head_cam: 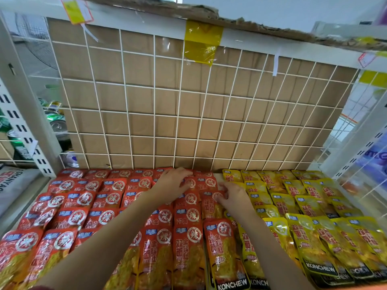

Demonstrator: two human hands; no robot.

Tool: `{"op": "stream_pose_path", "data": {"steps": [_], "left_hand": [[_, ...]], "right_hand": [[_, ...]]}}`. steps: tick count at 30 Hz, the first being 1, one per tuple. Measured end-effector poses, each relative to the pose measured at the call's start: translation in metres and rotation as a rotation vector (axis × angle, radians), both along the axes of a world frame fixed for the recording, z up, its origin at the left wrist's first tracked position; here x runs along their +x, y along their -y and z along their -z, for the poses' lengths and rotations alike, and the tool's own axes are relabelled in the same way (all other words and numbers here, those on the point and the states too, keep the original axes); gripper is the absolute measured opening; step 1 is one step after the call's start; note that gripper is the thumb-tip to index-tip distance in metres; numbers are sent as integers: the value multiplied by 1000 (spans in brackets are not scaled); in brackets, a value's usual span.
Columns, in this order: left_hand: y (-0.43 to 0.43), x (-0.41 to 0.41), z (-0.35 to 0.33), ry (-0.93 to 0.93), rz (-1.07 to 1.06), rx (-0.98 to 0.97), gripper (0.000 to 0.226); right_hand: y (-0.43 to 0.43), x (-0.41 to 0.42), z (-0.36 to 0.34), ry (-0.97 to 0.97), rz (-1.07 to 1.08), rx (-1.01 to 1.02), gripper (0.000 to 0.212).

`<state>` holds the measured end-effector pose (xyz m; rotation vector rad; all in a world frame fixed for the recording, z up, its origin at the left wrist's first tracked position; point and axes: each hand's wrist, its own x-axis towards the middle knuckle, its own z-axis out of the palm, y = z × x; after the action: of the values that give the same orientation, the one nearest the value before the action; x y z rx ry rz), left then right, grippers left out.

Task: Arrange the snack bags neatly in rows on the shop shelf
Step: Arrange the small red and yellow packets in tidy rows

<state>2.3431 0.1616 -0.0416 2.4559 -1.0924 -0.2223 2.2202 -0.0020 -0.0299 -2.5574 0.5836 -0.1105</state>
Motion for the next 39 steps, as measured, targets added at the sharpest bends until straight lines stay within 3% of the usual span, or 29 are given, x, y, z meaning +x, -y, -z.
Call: {"op": "stream_pose_path", "data": {"steps": [12,39], "left_hand": [[29,13,-1,-106,40,-10,36],[27,10,6,-103,57,-50,34]], "right_hand": [[9,15,5,45,30,91,26],[0,11,13,103,27,21,30]]}}
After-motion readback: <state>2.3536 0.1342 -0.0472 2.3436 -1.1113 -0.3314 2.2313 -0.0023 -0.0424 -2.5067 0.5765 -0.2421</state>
